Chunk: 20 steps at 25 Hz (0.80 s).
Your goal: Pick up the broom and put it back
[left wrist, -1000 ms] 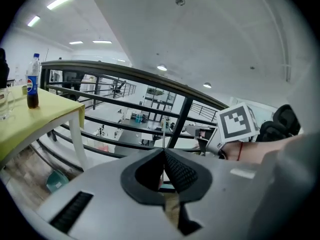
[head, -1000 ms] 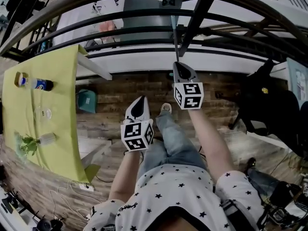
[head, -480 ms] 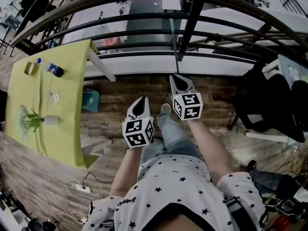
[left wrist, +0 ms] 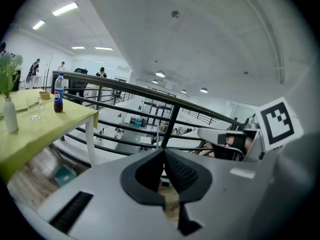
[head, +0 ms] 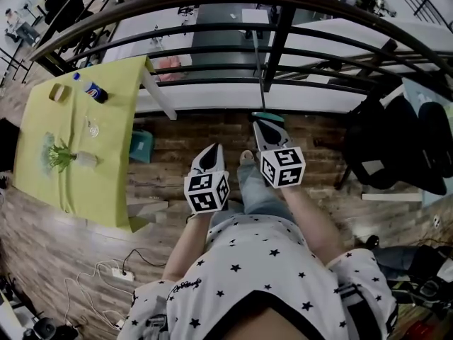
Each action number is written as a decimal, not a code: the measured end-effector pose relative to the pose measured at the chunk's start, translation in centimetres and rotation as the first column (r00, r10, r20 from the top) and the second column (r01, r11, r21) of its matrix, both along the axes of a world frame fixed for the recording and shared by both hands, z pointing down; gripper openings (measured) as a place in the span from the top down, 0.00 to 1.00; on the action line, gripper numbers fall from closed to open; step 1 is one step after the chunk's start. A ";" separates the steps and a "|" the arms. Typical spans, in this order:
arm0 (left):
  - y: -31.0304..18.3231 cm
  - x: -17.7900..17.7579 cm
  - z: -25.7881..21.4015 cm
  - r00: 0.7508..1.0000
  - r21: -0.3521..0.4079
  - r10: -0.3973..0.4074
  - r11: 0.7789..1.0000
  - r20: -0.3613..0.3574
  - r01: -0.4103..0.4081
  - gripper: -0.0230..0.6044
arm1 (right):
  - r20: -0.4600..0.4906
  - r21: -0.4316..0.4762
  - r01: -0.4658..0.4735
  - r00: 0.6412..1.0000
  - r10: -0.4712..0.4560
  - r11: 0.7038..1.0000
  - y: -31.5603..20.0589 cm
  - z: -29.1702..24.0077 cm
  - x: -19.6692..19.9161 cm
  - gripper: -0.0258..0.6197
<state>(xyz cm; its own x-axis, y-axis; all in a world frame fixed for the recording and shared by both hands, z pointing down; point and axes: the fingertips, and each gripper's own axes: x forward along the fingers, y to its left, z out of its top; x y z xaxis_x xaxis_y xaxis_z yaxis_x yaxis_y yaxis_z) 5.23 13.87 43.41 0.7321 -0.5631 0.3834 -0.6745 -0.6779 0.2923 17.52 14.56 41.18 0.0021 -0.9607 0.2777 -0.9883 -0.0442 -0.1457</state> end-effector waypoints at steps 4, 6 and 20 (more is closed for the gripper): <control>1.0 -0.9 -0.6 1.000 0.008 0.005 1.000 0.003 -0.005 0.94 | -0.009 0.002 0.025 1.000 -0.025 1.000 1.0 -0.8 -1.3 0.97; 1.3 -1.1 -0.9 1.000 0.013 0.011 1.000 0.005 -0.011 0.94 | -0.012 0.001 0.035 0.999 -0.035 0.999 1.3 -1.1 -1.8 0.97; 1.3 -1.7 -2.2 1.000 0.041 0.024 0.999 -0.012 -0.023 0.94 | -0.004 0.031 0.057 0.998 -0.056 0.998 2.0 -2.1 -3.6 0.97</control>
<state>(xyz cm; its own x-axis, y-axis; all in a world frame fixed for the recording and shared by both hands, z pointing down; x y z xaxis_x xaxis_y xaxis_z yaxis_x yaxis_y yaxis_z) 3.50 15.21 41.20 0.7498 -0.5607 0.3513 -0.6548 -0.7050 0.2723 13.91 16.53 39.07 -0.0516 -0.9673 0.2482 -0.9896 0.0161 -0.1428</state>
